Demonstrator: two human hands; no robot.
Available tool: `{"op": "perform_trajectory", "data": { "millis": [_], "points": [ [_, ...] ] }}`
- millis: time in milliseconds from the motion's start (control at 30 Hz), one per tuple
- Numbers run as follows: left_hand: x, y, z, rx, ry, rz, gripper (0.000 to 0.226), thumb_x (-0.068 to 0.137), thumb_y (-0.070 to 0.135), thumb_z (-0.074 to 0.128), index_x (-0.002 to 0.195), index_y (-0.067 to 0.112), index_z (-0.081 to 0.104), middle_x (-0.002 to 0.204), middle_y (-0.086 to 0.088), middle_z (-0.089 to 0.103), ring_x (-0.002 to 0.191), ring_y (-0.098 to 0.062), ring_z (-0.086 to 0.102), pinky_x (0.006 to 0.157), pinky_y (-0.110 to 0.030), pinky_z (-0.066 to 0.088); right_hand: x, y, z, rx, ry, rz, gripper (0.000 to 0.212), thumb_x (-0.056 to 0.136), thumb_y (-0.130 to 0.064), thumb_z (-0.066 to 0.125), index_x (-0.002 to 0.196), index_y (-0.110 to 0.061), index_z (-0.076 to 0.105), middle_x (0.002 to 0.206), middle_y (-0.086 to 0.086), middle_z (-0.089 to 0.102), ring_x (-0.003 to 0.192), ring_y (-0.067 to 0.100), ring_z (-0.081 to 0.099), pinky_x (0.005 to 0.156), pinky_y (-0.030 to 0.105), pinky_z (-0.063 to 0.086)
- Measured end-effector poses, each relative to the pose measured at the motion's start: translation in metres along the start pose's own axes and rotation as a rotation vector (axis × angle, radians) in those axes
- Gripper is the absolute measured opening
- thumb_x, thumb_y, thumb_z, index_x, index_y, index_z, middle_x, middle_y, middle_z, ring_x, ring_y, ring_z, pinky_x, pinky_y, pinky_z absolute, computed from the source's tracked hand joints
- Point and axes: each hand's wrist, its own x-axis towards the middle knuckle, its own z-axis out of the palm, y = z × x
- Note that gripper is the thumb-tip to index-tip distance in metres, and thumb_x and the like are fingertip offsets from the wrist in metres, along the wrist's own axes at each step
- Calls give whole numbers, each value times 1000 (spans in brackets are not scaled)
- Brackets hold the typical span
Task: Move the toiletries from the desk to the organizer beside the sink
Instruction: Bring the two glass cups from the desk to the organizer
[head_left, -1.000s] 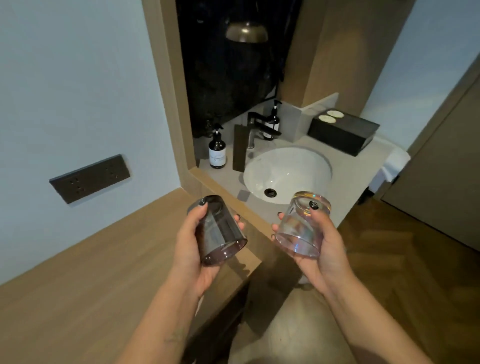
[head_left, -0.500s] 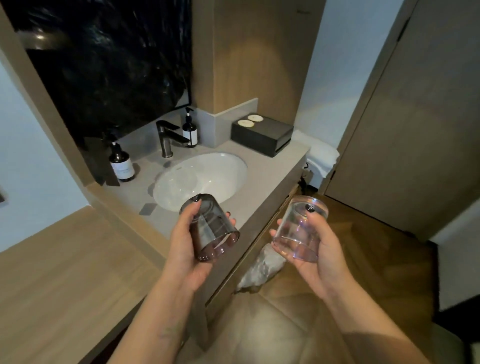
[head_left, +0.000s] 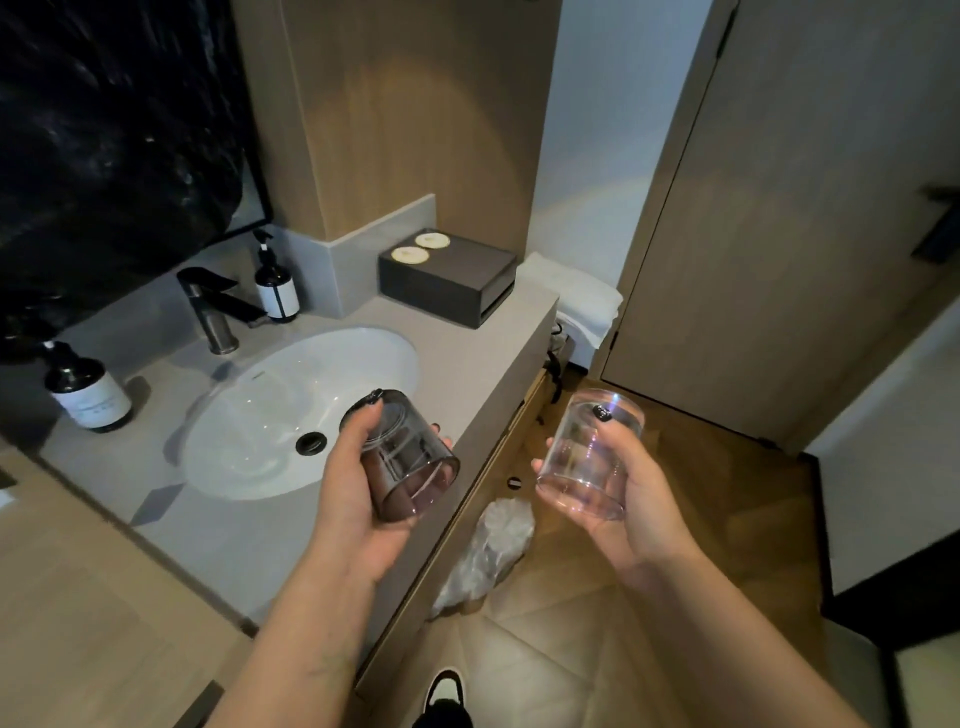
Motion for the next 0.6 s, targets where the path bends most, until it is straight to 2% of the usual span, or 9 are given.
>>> {"op": "perform_trajectory", "data": {
  "millis": [67,133,233,333,433,600],
  "points": [
    [27,4,12,4,-9,-2,27,87,39,59,94,14,63,92,-16,67,88,-32,67,86,-43,50,29,-8,3,-7,-5,8,14,94,-22,49,104,-16,58,87,13,73,86,35,68,82,48,53],
    [58,9,25,15,-15,4,26,87,39,58,94,15,64,92,-16,67,90,-32,67,85,-43,51,62,-18,9,-23,-20,9,20,92,-24,52,109,-15,57,97,17,70,89,36,68,80,47,54],
    [104,20,47,35,-26,6,25,87,38,59,95,15,65,94,-16,69,92,-33,68,80,-42,54,115,-30,19,-55,-36,14,48,76,-33,62,119,-14,53,116,22,65,99,40,67,78,44,58],
    [148,27,65,63,-52,6,28,88,39,58,100,15,66,93,-16,69,90,-33,68,76,-41,55,166,-40,28,-45,-44,18,61,73,-35,71,126,-15,50,119,22,64,103,40,66,80,45,58],
    [186,31,83,100,-55,7,26,88,39,59,99,16,65,93,-16,69,89,-33,68,76,-42,56,209,-45,33,-51,-33,4,64,72,-35,73,128,-16,49,118,21,63,102,38,67,86,49,55],
    [231,29,108,105,-11,-8,22,88,37,59,93,16,65,92,-18,69,89,-34,67,75,-42,55,263,-58,29,-43,-53,22,53,74,-36,69,120,-16,54,124,29,58,109,47,60,99,62,43]
  ]
}}
